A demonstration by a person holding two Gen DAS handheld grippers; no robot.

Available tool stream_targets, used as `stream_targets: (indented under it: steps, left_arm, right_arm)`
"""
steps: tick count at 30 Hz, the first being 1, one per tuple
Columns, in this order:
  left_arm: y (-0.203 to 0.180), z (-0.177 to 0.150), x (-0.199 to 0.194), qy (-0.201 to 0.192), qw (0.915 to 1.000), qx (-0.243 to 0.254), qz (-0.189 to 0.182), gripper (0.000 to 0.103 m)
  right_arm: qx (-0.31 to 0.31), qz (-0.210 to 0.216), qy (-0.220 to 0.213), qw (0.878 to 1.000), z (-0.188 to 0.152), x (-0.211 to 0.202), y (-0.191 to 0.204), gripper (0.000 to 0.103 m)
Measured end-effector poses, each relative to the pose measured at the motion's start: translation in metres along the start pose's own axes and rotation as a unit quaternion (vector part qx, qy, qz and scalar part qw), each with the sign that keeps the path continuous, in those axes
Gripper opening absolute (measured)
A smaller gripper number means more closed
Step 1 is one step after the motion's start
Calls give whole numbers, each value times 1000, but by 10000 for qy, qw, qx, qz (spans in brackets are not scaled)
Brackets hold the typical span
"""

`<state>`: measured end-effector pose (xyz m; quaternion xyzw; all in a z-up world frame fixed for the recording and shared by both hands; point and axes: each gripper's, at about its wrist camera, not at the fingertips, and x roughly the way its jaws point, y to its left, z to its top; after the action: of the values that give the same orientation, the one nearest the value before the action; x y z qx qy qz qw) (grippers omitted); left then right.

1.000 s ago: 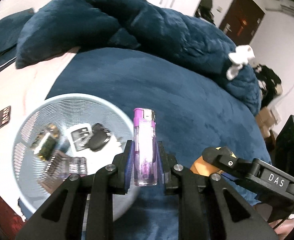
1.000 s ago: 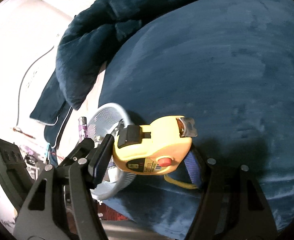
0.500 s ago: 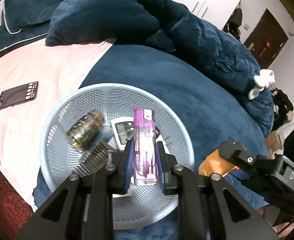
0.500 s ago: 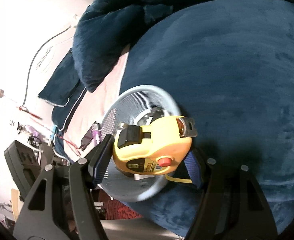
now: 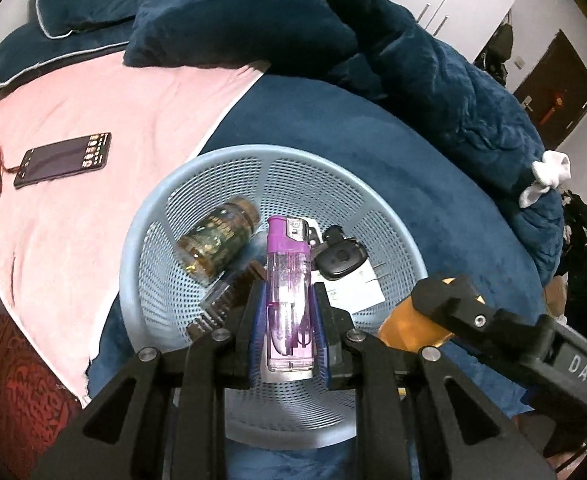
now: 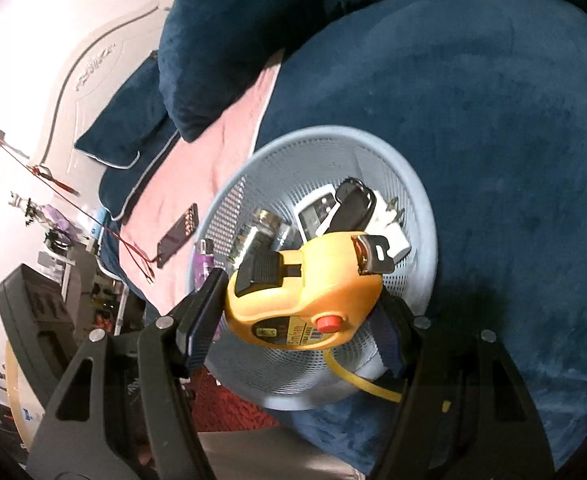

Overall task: Organize rigid objects
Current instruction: 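Carry lighter in left tool and tape measure in right tool over basket, then open left tool releasing lighter while right tool releases tape measure into basket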

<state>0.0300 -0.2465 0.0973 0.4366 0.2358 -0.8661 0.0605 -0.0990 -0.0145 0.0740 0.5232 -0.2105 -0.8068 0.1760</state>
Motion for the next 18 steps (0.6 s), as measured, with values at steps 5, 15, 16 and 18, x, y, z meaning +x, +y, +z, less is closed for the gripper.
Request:
stream_targets:
  steps: [5,15,16,18]
  left_arm:
    - [2,-1,1,30,10000,-30,11,21]
    - [2,0,5,101,9999,-8,44,21]
    - [2,0,5,105,9999,-3,57,21]
    - [3,0,5,114,9999,-6,67,21]
  right_arm:
    - [-9,-142,19,9999,0,3,2,68]
    - [-37,-407,133,9991,0,12,-2,68]
    - [-21,-422,135,9990,0,13,-4,68]
    - [4,-422,136,9990,1,13,-5,68]
